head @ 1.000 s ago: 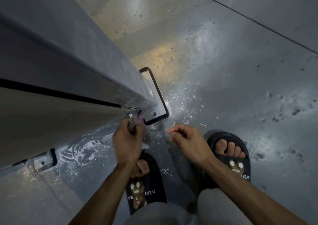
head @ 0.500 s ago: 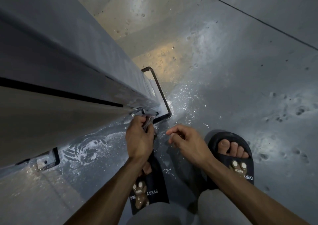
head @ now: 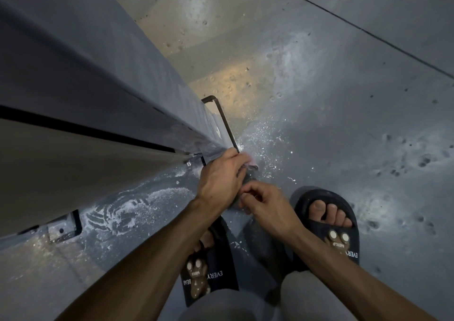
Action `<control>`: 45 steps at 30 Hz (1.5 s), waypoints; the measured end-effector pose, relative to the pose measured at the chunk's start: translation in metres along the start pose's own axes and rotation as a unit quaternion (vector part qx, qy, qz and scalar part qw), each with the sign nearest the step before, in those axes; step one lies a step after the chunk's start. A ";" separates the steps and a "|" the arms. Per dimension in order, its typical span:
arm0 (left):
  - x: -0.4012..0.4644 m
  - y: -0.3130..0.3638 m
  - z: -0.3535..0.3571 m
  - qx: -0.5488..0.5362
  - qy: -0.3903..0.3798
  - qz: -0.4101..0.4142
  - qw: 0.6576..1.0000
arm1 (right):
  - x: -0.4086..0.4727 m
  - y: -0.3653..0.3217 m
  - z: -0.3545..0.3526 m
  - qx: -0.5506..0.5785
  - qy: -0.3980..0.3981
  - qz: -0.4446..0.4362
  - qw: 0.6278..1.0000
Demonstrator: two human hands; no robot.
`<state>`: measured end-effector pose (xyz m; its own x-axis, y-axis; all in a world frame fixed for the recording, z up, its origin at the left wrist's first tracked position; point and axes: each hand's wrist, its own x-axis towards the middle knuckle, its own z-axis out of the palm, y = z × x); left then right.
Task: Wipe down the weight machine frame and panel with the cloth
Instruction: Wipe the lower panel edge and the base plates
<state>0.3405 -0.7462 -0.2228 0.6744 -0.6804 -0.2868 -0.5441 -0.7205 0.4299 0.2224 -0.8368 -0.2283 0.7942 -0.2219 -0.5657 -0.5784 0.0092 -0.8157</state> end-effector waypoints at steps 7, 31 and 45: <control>0.009 0.019 -0.008 0.201 -0.069 0.010 0.977 | -0.002 -0.001 -0.003 0.011 0.001 0.014 1.000; -0.018 -0.009 -0.016 0.003 -0.004 -0.012 1.000 | 0.002 -0.001 -0.003 0.104 0.014 0.051 0.993; -0.070 -0.005 -0.028 -0.165 0.016 -0.046 0.985 | 0.023 -0.030 0.020 0.400 0.030 0.124 0.908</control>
<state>0.3102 -0.6906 -0.1808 0.7318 -0.6052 -0.3132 -0.2905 -0.6928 0.6600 0.2615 -0.8226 -0.2194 0.6323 -0.1696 -0.7559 -0.3985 0.7655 -0.5051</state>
